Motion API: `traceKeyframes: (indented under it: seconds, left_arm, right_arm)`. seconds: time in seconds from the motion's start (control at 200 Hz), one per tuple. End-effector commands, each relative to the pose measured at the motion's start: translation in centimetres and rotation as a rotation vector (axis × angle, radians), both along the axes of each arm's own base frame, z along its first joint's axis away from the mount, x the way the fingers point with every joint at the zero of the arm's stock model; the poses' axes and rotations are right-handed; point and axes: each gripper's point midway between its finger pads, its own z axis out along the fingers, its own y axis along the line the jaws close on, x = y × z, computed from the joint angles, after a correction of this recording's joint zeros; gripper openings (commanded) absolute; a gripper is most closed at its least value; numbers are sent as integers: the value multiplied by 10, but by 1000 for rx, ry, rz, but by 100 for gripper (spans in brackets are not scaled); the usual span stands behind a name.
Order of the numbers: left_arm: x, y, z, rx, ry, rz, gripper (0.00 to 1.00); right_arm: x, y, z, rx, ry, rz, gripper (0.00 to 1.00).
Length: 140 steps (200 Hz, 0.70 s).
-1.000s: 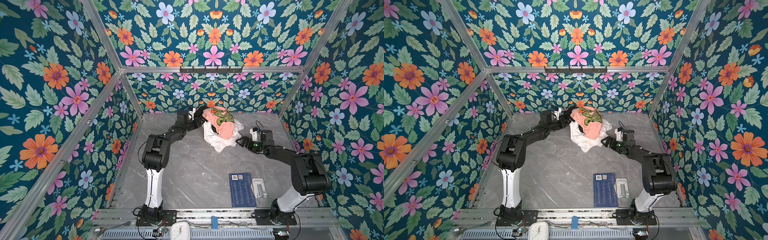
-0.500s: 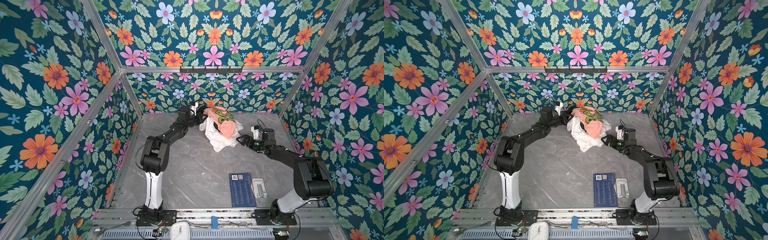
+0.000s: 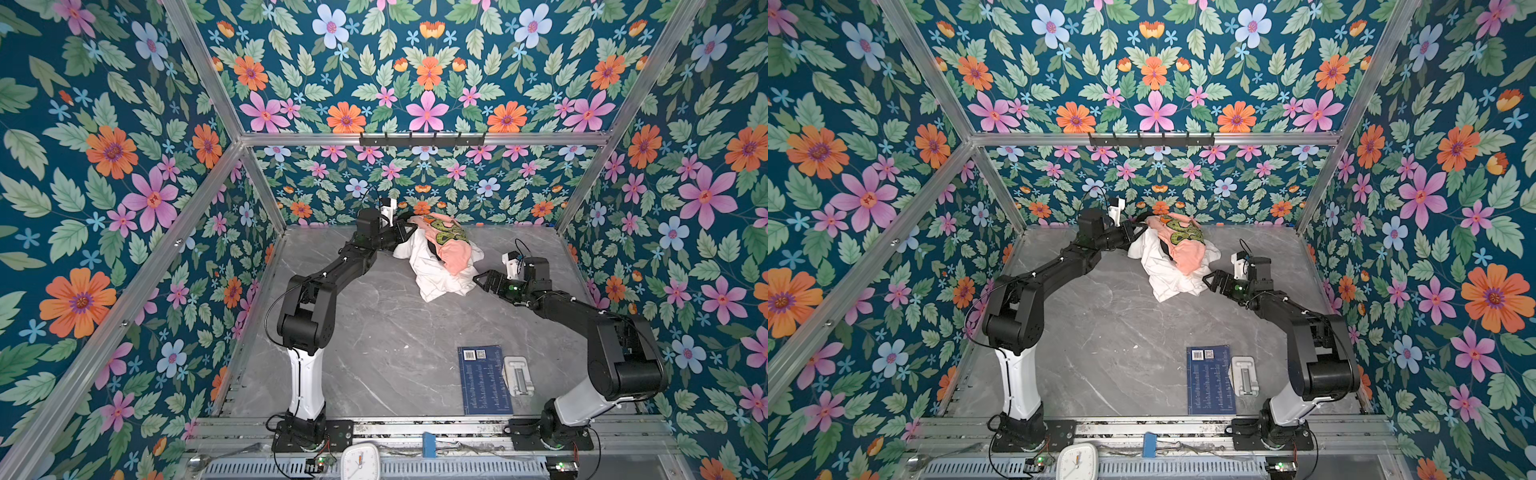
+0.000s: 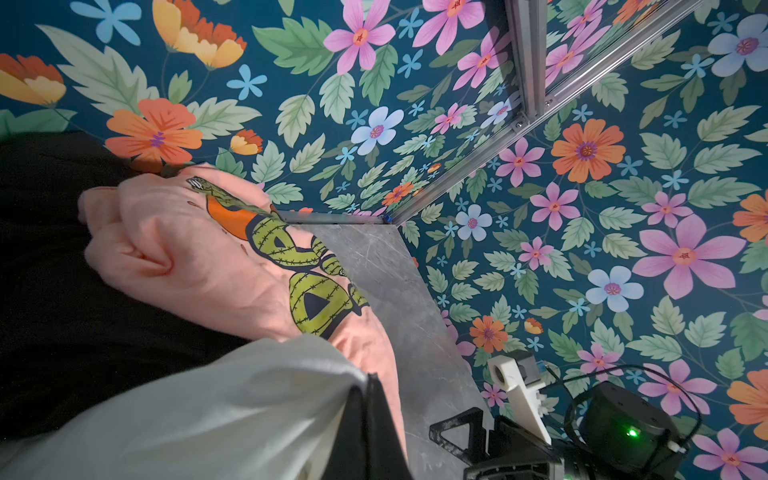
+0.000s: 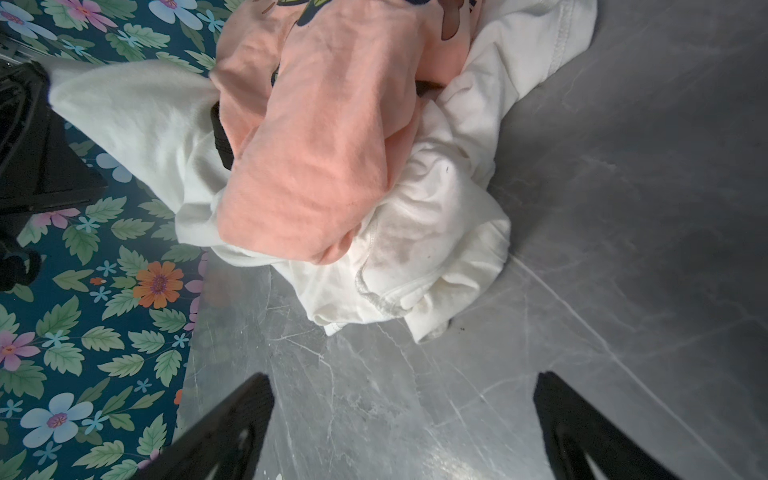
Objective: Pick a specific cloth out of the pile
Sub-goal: 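Lift the white shirt upward with the left gripper out of the pile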
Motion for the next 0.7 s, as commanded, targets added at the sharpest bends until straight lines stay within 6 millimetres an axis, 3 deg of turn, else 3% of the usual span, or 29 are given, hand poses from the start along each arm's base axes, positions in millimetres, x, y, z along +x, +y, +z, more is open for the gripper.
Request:
traceKeyframes:
  seconds: [0.0, 0.695]
  left_arm:
    - [-3, -2, 35, -42, -104, -10, 0]
    - [-20, -3, 89, -125, -183, -28, 0]
  right_arm:
    - [2, 0, 5, -12, -25, 5, 99]
    - [1, -1, 6, -22, -23, -2, 99]
